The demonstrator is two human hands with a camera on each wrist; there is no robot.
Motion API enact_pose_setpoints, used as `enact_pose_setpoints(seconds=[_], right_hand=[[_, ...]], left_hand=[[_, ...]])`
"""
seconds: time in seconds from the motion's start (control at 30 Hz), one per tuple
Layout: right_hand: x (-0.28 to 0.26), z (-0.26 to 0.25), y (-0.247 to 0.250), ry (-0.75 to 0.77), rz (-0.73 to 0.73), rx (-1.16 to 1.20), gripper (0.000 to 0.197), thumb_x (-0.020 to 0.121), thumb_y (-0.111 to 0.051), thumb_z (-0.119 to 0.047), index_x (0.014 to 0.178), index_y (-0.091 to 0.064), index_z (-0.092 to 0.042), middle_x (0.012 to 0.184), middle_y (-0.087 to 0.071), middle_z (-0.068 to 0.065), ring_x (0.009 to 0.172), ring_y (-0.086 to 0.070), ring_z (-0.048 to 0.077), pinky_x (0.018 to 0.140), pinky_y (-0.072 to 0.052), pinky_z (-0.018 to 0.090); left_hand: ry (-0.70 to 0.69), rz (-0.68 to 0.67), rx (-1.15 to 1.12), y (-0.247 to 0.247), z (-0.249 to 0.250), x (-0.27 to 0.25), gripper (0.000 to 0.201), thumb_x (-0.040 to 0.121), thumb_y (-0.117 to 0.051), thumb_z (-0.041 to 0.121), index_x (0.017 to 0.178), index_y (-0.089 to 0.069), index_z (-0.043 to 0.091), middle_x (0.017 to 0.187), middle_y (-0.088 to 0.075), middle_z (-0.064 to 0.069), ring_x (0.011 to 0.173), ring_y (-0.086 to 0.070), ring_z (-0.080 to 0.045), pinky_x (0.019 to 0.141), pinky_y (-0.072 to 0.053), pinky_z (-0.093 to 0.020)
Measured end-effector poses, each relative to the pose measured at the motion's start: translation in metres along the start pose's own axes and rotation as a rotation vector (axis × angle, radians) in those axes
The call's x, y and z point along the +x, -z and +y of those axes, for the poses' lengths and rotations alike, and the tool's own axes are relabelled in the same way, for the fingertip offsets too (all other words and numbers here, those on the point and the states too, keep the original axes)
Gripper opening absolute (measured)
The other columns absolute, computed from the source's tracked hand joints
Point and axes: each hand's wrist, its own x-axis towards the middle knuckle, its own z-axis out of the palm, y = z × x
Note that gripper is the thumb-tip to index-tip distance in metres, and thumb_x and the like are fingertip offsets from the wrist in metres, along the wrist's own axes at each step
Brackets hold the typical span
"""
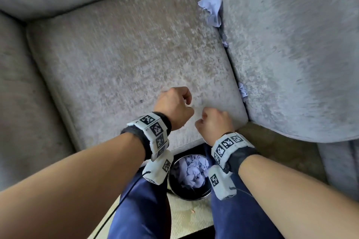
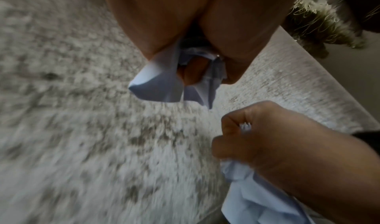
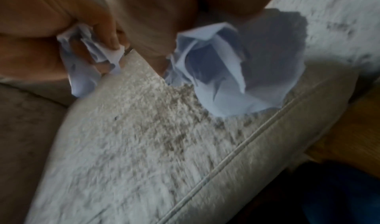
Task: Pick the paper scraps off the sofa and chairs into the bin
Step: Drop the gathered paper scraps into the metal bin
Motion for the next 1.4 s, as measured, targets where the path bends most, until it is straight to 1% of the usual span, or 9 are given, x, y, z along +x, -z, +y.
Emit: enact_pose_setpoints(seconds=[0.17,0.3,0.5,0.77,0.93,1.03,1.13,1.27,1.4], right_hand=[[-0.011,0.012,-0.034,0.147,-0.145,-0.001,0.001,0.081,-0.061,-0.017,0.081,-0.060,-0.018,0.081,-0.067,0.010,0.080,-0.058,0.034,0.063,-0.039,0.029],[-0.033,0.048,-0.072,0.234,-0.254,-0.015,0.018,0.078,-0.055,-0.015,0.093,-0.061,-0.021,0.088,-0.068,0.013,0.085,-0.061,0.038,0.067,-0.046,0.034],[-0.053,0.105,-0.119,0.071,-0.388,-0.075,0.003,0.081,-0.050,-0.024,0.084,-0.050,-0.023,0.090,-0.060,0.016,0.087,-0.057,0.038,0.067,-0.048,0.036],[-0.048,0.127,-0.182,-0.209,-0.404,-0.085,0.026,0.091,-0.048,-0.026,0.109,-0.064,-0.016,0.108,-0.060,0.019,0.094,-0.058,0.038,0.074,-0.045,0.031],[-0.036,0.128,-0.212,-0.228,-0.385,-0.106,0.017,0.088,-0.055,-0.033,0.086,-0.060,-0.016,0.097,-0.064,0.014,0.081,-0.058,0.034,0.068,-0.047,0.029],[-0.031,0.129,-0.226,-0.188,-0.431,-0.133,0.025,0.086,-0.061,-0.030,0.106,-0.058,-0.015,0.113,-0.062,0.013,0.105,-0.058,0.034,0.081,-0.048,0.033],[-0.030,0.133,-0.234,-0.141,-0.531,-0.174,0.064,0.081,-0.064,-0.024,0.138,-0.040,-0.012,0.132,-0.052,0.013,0.125,-0.047,0.034,0.097,-0.045,0.037],[-0.030,0.137,-0.231,-0.093,-0.579,-0.173,0.049,0.080,-0.063,-0.019,0.125,-0.046,-0.016,0.121,-0.058,0.010,0.116,-0.052,0.033,0.082,-0.048,0.034],[-0.027,0.138,-0.210,-0.062,-0.539,-0.142,0.040,0.081,-0.061,-0.011,0.121,-0.057,-0.016,0.119,-0.061,0.010,0.116,-0.054,0.030,0.088,-0.048,0.030]], left_hand=[[0.087,-0.005,-0.126,-0.050,-0.038,-0.026,0.021,0.072,-0.072,0.017,0.068,-0.053,0.025,0.073,-0.059,0.005,0.060,-0.051,-0.011,0.046,-0.034,-0.017],[0.178,-0.022,-0.179,-0.114,-0.067,-0.057,0.014,0.074,-0.071,0.015,0.069,-0.061,0.023,0.077,-0.067,0.005,0.071,-0.059,-0.013,0.056,-0.041,-0.014],[0.253,-0.124,-0.141,-0.185,-0.093,-0.078,0.006,0.074,-0.074,0.023,0.077,-0.068,0.023,0.084,-0.069,0.007,0.081,-0.061,-0.013,0.069,-0.042,-0.020],[0.530,-0.175,-0.119,-0.239,-0.137,-0.093,0.014,0.083,-0.060,0.013,0.087,-0.065,0.025,0.088,-0.068,0.003,0.082,-0.064,-0.021,0.072,-0.050,-0.025],[0.672,-0.076,-0.229,-0.258,-0.165,-0.086,0.016,0.081,-0.059,0.012,0.086,-0.070,0.023,0.089,-0.072,0.001,0.084,-0.067,-0.022,0.076,-0.055,-0.028],[0.723,-0.048,-0.263,-0.269,-0.175,-0.078,0.011,0.078,-0.064,0.015,0.075,-0.063,0.026,0.086,-0.073,0.002,0.085,-0.069,-0.023,0.080,-0.058,-0.033],[0.725,-0.080,-0.284,-0.277,-0.181,-0.074,0.013,0.081,-0.067,0.030,0.093,-0.065,0.026,0.089,-0.070,0.004,0.081,-0.068,-0.019,0.077,-0.054,-0.028],[0.712,-0.144,-0.276,-0.283,-0.178,-0.076,0.038,0.088,-0.058,0.039,0.122,-0.062,0.024,0.114,-0.067,-0.007,0.093,-0.065,-0.025,0.073,-0.046,-0.026],[0.724,-0.104,-0.314,-0.279,-0.163,-0.077,0.045,0.093,-0.052,0.038,0.137,-0.053,0.025,0.132,-0.060,-0.011,0.115,-0.058,-0.030,0.084,-0.041,-0.027]])
